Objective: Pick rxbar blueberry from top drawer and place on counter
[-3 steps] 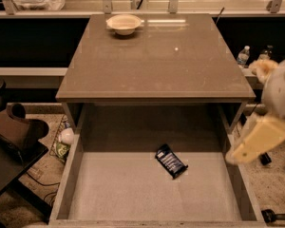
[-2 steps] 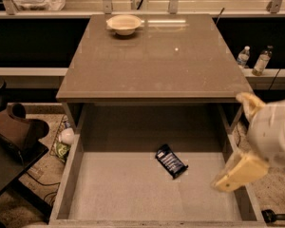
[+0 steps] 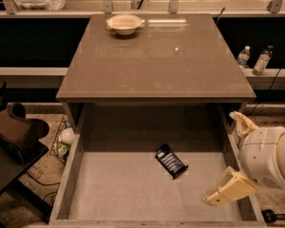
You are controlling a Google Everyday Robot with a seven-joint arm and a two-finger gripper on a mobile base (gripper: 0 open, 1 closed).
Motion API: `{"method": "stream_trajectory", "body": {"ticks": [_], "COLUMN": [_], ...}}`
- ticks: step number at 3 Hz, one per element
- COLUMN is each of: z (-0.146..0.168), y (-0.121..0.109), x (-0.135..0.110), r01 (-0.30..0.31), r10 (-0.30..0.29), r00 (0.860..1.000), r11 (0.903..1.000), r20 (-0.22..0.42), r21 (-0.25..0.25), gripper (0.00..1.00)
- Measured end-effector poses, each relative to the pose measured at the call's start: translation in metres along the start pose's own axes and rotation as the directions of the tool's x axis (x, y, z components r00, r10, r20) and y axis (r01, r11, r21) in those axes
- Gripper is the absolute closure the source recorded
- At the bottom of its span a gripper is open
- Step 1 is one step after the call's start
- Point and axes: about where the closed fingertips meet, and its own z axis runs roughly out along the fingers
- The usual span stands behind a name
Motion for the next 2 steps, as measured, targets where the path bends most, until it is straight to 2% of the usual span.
{"method": "stream_trajectory", "body": {"ticks": [1, 2], "z": [0.038, 0.119], "y": [0.004, 0.017], "x": [0.003, 0.007], "r01": [-0.019, -0.036], "r10": [0.019, 0.041], "r00": [1.0, 0.996], "r11": [0.9997, 0.9971], "r20": [0.019, 0.076], "r21": [-0.013, -0.067], "gripper": [0.0, 0.0]}}
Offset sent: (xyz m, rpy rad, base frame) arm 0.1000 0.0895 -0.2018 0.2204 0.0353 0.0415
